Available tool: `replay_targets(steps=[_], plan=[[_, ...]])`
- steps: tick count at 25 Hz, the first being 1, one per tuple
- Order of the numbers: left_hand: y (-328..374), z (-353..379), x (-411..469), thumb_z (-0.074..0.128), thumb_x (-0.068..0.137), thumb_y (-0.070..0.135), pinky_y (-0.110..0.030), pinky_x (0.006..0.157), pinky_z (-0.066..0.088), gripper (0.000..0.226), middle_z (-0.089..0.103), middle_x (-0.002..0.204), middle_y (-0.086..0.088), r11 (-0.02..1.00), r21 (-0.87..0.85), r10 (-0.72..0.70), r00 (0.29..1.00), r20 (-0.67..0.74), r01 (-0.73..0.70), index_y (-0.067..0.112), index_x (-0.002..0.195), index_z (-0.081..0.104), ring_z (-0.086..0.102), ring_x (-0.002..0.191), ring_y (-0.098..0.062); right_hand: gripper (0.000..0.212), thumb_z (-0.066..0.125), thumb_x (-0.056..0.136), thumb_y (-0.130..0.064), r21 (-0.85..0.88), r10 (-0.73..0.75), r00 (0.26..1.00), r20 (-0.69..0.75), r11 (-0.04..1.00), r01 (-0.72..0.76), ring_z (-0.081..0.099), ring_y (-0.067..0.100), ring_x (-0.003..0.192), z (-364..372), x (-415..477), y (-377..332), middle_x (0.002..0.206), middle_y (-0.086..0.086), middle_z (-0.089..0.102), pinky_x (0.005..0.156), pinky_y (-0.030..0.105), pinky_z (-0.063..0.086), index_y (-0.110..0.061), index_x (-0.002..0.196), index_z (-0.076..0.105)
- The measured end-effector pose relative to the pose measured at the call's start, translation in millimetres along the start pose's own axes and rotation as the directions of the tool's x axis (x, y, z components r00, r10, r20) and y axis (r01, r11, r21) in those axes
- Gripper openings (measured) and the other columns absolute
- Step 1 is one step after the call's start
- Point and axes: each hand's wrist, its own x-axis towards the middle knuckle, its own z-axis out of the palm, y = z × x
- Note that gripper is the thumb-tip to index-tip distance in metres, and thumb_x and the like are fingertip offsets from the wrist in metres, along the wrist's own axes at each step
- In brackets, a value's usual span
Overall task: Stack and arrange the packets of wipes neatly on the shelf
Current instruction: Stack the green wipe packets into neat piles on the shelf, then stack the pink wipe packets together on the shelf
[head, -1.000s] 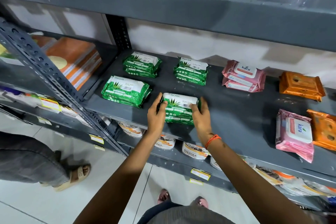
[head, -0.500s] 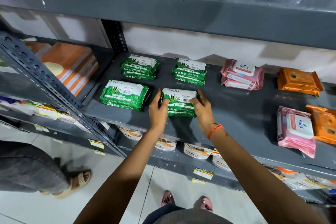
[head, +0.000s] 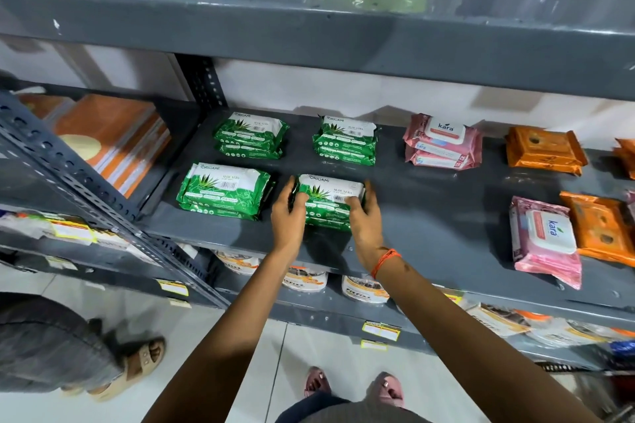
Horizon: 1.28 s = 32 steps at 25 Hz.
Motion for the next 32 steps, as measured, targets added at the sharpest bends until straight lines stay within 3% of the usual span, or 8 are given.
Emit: replay_targets(steps=[3,10,14,17,20,23,27,32], plan=[[-6.0,-3.5,4.3,0.054,0.087,0.017,-0.006,0.047,0.035,0.044,0.053,0.065,0.009,0.995,0.080,0.056,0.998,0.001,-0.056,0.015,0.131,0.049,0.041,0.048,0.002,0.062,0.045,0.096,-0.021,-0.105,-0.018,1.000,0.012,0.994,0.020,0.018,0.019,0.147,-3.2,2.1,0.9,0.160,0.001,0.015,0.119,0.034,0.017,-0.019,0.150,0.015],[0.9,-1.4,0.3,0.056,0.086,0.019,-0.009,0.038,0.030,0.041,0.046,0.053,0.012,0.976,0.202,0.105,0.991,-0.082,-0.087,0.015,0.127,0.054,0.036,0.035,0.000,0.063,0.039,0.099,-0.029,-0.216,0.024,0.986,0.165,0.976,0.012,0.014,0.023,0.148,-14.5,-1.1,-7.4,0.161,0.005,0.011,0.123,0.040,0.014,-0.016,0.151,0.006],[16.9,7.6,-18.7,0.058,0.084,0.024,-0.021,0.072,0.049,0.044,0.071,0.094,-0.011,0.954,0.290,0.136,0.970,-0.202,-0.074,0.011,0.126,0.055,0.060,0.072,-0.012,0.063,0.044,0.096,-0.030,-0.300,0.074,0.972,0.224,0.954,-0.003,0.031,0.030,0.141,-51.0,1.0,-29.2,0.155,0.012,0.028,0.118,0.042,0.026,-0.014,0.150,0.015],[24.2,34.2,-39.4,0.053,0.082,0.033,-0.040,0.112,0.027,0.052,0.052,0.136,-0.017,0.748,0.639,0.388,0.899,-0.202,-0.179,0.003,0.125,0.054,0.039,0.133,-0.030,0.056,0.051,0.093,-0.027,-0.411,-0.002,0.966,0.257,0.905,0.111,0.040,0.032,0.136,-106.3,0.3,-46.0,0.148,0.016,0.040,0.113,0.045,0.034,-0.010,0.143,0.032],[29.4,80.4,-72.2,0.051,0.081,0.032,-0.047,0.113,0.026,0.049,0.055,0.133,-0.018,0.546,0.766,0.569,0.821,-0.041,-0.340,0.001,0.119,0.058,0.038,0.134,-0.032,0.051,0.052,0.090,-0.036,-0.750,-0.132,0.969,0.208,0.614,0.244,0.045,0.037,0.130,-180.2,2.8,-49.9,0.139,0.016,0.050,0.108,0.045,0.039,-0.011,0.134,0.045],[21.2,121.7,-100.7,0.052,0.082,0.027,-0.047,0.108,0.036,0.041,0.057,0.131,-0.015,0.460,0.717,0.637,0.757,0.144,-0.524,0.003,0.115,0.061,0.045,0.130,-0.031,0.064,0.049,0.089,-0.043,-0.969,-0.178,0.984,-0.003,0.242,0.041,0.021,0.042,0.142,-241.4,-2.3,-41.6,0.153,0.021,0.027,0.112,0.054,0.026,-0.010,0.142,0.033],[-5.3,146.6,-122.1,0.054,0.085,0.020,-0.045,0.107,0.040,0.037,0.055,0.133,-0.016,0.433,0.655,0.527,0.763,0.373,-0.619,0.001,0.116,0.061,0.049,0.126,-0.030,0.067,0.048,0.089,-0.028,-0.999,-0.241,0.971,-0.010,0.044,0.001,0.013,0.041,0.144,-268.4,-11.0,-20.4,0.156,0.022,0.017,0.108,0.060,0.028,-0.007,0.146,0.021],[-18.5,126.2,-114.4,0.030,0.091,0.044,-0.041,0.112,0.033,0.058,0.051,0.138,-0.012,0.380,0.772,0.355,0.851,0.386,-0.509,0.005,0.126,0.054,0.043,0.132,-0.026,0.081,0.056,0.082,-0.035,-0.885,-0.190,0.873,0.449,0.043,0.464,0.010,0.029,0.147,-254.3,6.9,-13.1,0.158,0.010,0.016,0.120,0.045,0.015,-0.014,0.149,0.016]])
